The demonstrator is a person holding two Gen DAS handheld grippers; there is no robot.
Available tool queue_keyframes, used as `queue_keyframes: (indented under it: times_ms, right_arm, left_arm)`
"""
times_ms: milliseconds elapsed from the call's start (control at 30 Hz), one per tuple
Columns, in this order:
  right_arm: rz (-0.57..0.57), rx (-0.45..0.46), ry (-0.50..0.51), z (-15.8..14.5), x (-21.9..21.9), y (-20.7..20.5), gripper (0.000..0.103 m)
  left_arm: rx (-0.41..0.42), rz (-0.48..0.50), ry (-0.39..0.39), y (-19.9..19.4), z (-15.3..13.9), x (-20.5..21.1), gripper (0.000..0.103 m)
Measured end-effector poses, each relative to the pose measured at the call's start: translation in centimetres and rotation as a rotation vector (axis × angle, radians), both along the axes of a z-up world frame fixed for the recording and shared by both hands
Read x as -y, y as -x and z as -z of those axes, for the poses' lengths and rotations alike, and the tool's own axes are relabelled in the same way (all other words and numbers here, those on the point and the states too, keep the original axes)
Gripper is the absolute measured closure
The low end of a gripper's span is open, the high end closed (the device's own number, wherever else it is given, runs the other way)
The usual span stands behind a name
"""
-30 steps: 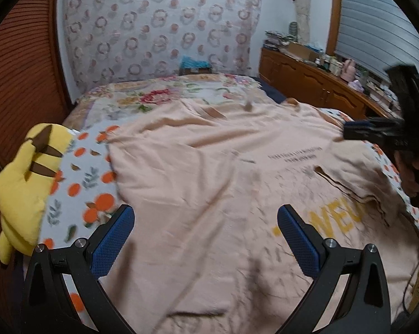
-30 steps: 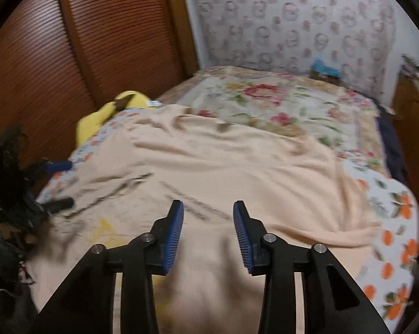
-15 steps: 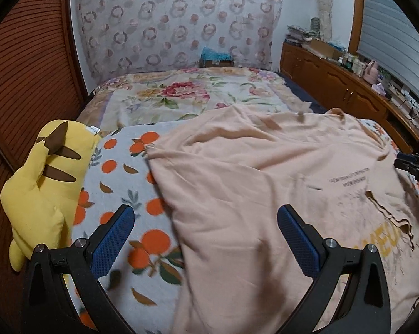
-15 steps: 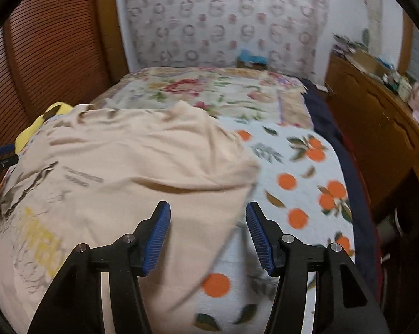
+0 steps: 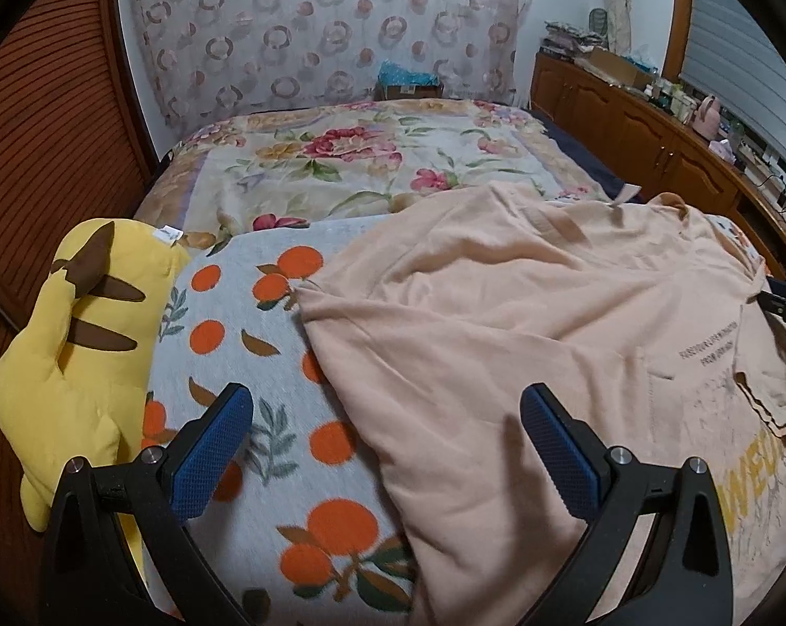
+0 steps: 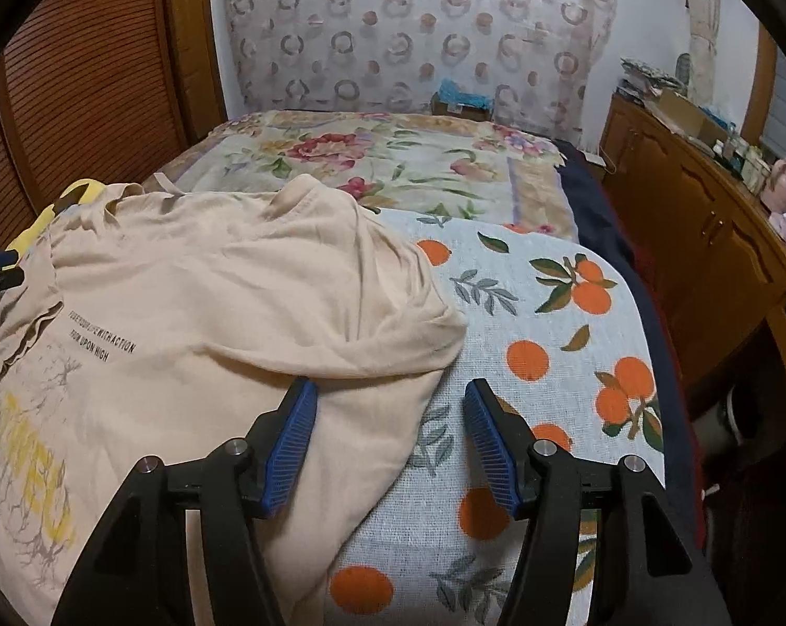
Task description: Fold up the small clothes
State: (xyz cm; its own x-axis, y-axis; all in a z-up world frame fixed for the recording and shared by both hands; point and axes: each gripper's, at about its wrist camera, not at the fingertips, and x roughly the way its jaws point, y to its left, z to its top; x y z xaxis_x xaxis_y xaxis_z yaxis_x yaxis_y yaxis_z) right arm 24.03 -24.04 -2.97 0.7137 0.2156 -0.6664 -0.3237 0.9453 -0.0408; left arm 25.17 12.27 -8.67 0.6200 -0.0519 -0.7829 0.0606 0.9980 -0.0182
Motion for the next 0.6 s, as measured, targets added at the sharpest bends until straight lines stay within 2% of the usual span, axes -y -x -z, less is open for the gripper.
queue_keyframes:
  times_ms: [133,333,433,500,600]
  right_arm:
    - [-0.004,-0.004,-0.007,0.2,0.5,-0.3,0.041]
    - [-0.013,-0.009,-0.009,0.2,0.9,-0.6,0.037]
    - [-0.013,-0.01,-0.009,0.3,0.9,-0.7,0.037]
    - [-0.014,-0.01,-0.008,0.2,0.9,-0.7,0.037]
    - [-0.014,-0.01,-0.009,0.2,0.9,-0.7,0.036]
  left_arm:
    - [-0.009,0.01,0.034,-1.1,0.1,-0.7,0.003]
    - [-0.011,0.009,0.059,-2.7,0.1,-1.4,0.016]
    - [-0.019,-0.007,0.095,-3.6,0.3,-2.4,0.027]
    - [-0.013,-0.022,0.105,-3.8,0.3,-2.9,0.038]
    - [-0.008,-0.038,0.11,-4.0,0.3,-3.5,0.049]
